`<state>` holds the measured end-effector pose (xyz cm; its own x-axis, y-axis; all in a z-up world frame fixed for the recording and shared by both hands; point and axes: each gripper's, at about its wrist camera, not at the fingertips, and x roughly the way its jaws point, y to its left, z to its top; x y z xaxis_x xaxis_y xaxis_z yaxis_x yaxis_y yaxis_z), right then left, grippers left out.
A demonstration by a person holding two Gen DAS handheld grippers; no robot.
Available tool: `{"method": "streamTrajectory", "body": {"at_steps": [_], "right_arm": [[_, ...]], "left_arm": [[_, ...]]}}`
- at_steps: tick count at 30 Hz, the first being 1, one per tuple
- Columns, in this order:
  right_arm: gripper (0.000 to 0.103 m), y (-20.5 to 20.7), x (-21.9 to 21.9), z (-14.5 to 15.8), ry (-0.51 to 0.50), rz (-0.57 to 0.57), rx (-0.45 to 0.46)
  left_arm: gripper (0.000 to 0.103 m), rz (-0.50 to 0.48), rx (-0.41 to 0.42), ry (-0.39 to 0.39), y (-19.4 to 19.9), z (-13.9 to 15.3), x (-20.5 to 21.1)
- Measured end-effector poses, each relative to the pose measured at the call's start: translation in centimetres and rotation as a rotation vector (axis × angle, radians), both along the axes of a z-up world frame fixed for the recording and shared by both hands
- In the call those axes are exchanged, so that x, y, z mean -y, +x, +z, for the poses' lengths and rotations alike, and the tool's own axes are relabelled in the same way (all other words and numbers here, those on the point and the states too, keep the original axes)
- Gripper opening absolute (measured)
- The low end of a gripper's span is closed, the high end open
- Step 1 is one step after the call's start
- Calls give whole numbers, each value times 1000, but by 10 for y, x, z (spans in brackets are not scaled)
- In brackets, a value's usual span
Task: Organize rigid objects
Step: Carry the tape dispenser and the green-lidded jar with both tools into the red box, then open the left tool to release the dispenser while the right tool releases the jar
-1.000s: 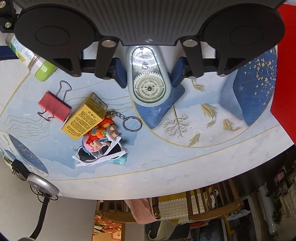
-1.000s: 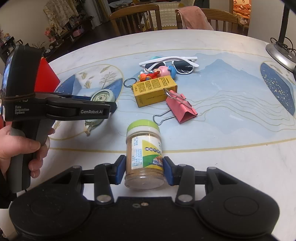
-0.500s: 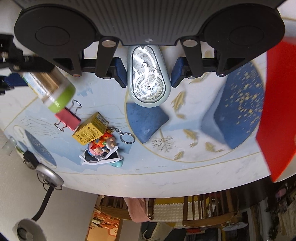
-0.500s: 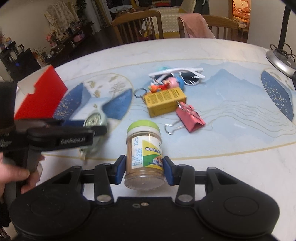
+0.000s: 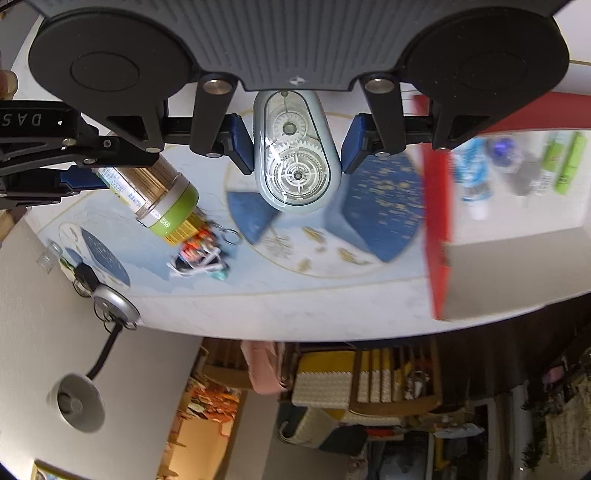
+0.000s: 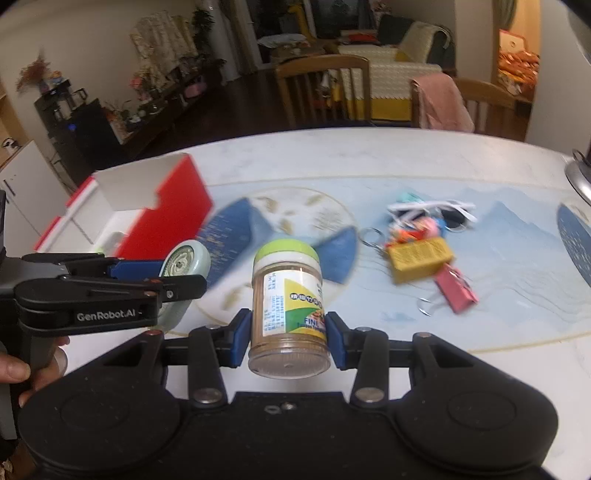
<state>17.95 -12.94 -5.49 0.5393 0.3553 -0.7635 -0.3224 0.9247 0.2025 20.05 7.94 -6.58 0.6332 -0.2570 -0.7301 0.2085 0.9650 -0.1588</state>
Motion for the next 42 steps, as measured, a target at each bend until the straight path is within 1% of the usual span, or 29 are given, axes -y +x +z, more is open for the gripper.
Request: {"method": "streamTrajectory", "body": {"at_steps": [7,11,15,20,24,27,30,32,36,42], "right_arm": [[42,-5,-54,21,5,51,47],[42,-6,-85,30,5,76,72],[42,-5,-113,34,7,90,88],[42,2,-145,33,7,102,94],[42,9,-169,32,-4,108,106],[42,19,-185,29,-17,108,115],[42,28,-202,24,-41,114,116],[42,36,-214,20,-65,122,120],[42,59,-236,10,-105,127,105],[42,87,-264,-11,-161,148,88]], "left_arm": [[51,48,44,19,-13,28,-61],[51,80,65,32,-16,39,-99],[51,108,68,47,-17,43,-135],[51,119,52,60,-11,39,-173],[51,134,70,58,-6,45,-201],[51,153,77,71,0,48,-221],[51,162,64,82,12,45,-235],[51,160,57,105,21,41,-242],[51,155,24,150,36,26,-249],[51,115,-34,219,62,1,-252]]}}
